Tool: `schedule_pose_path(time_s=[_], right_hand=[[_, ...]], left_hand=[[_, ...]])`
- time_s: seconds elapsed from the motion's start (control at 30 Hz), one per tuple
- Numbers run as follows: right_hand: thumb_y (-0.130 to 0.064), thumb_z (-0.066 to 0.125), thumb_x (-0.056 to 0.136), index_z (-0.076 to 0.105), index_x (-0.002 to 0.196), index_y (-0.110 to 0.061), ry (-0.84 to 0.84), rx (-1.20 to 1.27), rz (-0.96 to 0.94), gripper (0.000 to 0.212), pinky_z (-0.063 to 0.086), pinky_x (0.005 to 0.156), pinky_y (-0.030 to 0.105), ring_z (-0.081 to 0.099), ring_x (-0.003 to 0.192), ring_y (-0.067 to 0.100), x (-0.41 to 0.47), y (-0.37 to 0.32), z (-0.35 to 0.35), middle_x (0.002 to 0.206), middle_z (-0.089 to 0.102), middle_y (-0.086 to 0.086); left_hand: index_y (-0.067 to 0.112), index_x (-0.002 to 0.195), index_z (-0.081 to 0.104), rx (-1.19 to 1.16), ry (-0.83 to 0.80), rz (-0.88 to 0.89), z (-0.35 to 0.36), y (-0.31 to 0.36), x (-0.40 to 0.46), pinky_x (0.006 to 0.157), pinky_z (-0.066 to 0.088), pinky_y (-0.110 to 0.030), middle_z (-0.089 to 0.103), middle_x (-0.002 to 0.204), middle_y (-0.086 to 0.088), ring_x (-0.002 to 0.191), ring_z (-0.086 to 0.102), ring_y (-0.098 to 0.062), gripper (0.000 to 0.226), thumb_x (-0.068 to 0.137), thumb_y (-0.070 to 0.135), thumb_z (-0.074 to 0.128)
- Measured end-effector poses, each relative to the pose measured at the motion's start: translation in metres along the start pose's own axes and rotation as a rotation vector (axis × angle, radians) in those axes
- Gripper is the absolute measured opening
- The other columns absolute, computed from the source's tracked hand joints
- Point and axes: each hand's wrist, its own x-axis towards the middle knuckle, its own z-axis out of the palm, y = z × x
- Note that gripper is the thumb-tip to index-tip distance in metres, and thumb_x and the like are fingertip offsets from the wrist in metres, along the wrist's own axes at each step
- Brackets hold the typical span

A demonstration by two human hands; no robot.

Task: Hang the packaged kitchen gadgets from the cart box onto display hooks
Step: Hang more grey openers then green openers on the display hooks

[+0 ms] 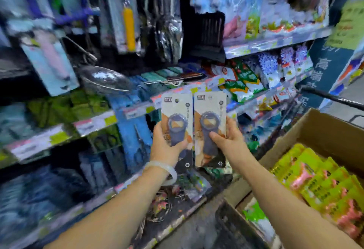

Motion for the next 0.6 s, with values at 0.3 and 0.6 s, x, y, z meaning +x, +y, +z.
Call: schedule_pose_path(time_s=[0.3,0.6], right_hand=[[0.005,0.049,0.091,0.038,0.124,-0.025,-0.427,0.036,-0.072,0.045,0.046,0.094,0.026,0.058,0.100,0.002,-0.099,-0.050,0.272,0.120,0.052,-0.016],[-0.001,0.053,0.092,0.040,0.130,-0.027,-0.823,0.066,-0.161,0.047,0.046,0.087,0.027,0.054,0.105,0.008,-0.228,-0.079,0.512,0.127,0.051,-0.007]], left_hand=[[0.016,0.143,0.025,0.068,0.418,0.055,-0.275,0.016,-0.106,0.099,0.038,-0.020,0.035,0.134,0.012,0.126,0.033,-0.005,0.082,0.077,0.006,0.073],[0.017,0.135,0.035,0.142,0.870,0.033,-0.512,0.028,-0.253,0.103,0.043,-0.045,0.047,0.136,0.002,0.125,0.048,-0.020,0.074,0.074,0.004,0.075]])
